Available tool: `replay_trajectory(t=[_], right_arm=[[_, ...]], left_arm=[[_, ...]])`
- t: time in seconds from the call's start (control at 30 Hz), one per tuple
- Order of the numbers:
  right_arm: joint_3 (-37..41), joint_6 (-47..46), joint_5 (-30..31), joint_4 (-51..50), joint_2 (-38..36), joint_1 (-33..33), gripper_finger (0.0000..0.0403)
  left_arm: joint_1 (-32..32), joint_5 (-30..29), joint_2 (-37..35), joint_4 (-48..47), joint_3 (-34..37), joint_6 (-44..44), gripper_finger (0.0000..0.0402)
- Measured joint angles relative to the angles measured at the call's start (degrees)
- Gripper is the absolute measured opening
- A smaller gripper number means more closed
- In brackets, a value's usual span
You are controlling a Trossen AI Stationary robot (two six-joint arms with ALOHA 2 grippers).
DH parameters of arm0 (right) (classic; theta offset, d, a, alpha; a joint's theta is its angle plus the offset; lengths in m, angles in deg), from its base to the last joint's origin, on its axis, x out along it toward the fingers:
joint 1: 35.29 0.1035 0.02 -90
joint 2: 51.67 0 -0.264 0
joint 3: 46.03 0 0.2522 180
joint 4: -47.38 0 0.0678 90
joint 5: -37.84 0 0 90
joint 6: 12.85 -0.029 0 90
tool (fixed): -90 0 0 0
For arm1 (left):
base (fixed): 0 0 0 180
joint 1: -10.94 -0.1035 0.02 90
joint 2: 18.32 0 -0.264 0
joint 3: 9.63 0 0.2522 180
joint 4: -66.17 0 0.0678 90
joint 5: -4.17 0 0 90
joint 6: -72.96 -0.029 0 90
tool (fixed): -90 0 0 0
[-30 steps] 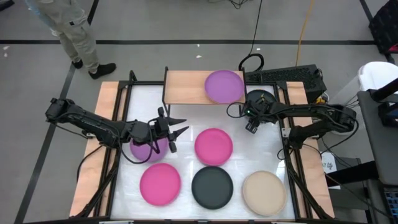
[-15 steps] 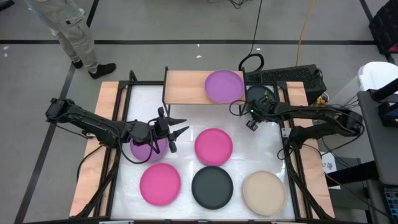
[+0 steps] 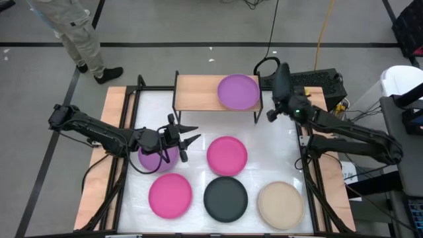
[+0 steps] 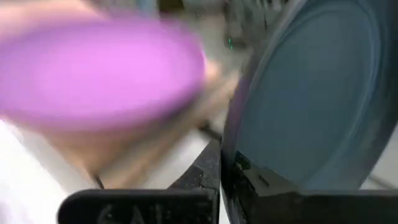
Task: Place and stack plates onto a shelf
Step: Stack the top black plate on top of the purple plate on the shelf
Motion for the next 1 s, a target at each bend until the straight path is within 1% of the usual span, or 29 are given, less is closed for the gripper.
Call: replay_trajectory(t=[0.1, 0.2, 0.23, 0.3, 0.4, 0.5, 0.67, 0.77, 0.9, 1.0], right_arm=[[0.0, 5.0, -6.5, 10.2, -1.4, 0.0, 0.0001], [-0.1, 9.1, -14.0, 19.5, -1.0, 0.5, 0.0001], [-0.1, 9.9, -15.5, 21.9, -0.5, 1.0, 0.0001], [-0.9, 11.2, -17.9, 23.7, 0.8, 2.1, 0.0001], [-2.3, 13.6, -18.5, 23.3, 3.8, 4.3, 0.0001], [-3.2, 19.6, -21.0, 21.9, 7.3, 6.6, 0.0], [-4.7, 26.5, -20.5, 20.4, 13.2, 10.7, 0.0], [-5.4, 28.1, -16.1, 19.5, 15.9, 12.6, 0.0], [-5.4, 30.5, -10.6, 19.6, 16.7, 14.1, 0.0003], [-5.5, 30.7, -10.1, 19.6, 16.3, 14.7, 0.0021]], left_arm=[[-0.5, 0.0, 0.0, 0.0, 0.0, 0.0, 0.0145], [-1.0, 0.0, 0.0, 0.0, 0.0, 0.1, 0.0145], [-1.1, 0.0, 0.0, 0.0, 0.0, 0.1, 0.0145], [-1.1, 0.0, 0.0, 0.0, 0.0, 0.1, 0.0145], [-1.1, 0.0, 0.0, 0.0, 0.0, 0.1, 0.0145], [-1.1, 0.0, 0.0, 0.0, 0.0, 0.1, 0.0145], [-1.1, 0.0, 0.0, -0.1, 0.0, 0.1, 0.0145], [-1.1, 0.0, 0.0, -0.5, 0.0, 0.1, 0.0145], [-1.1, 0.0, 0.0, -1.3, 0.0, 0.3, 0.0145], [-1.1, 0.0, 0.0, -1.4, 0.0, 0.3, 0.0145]])
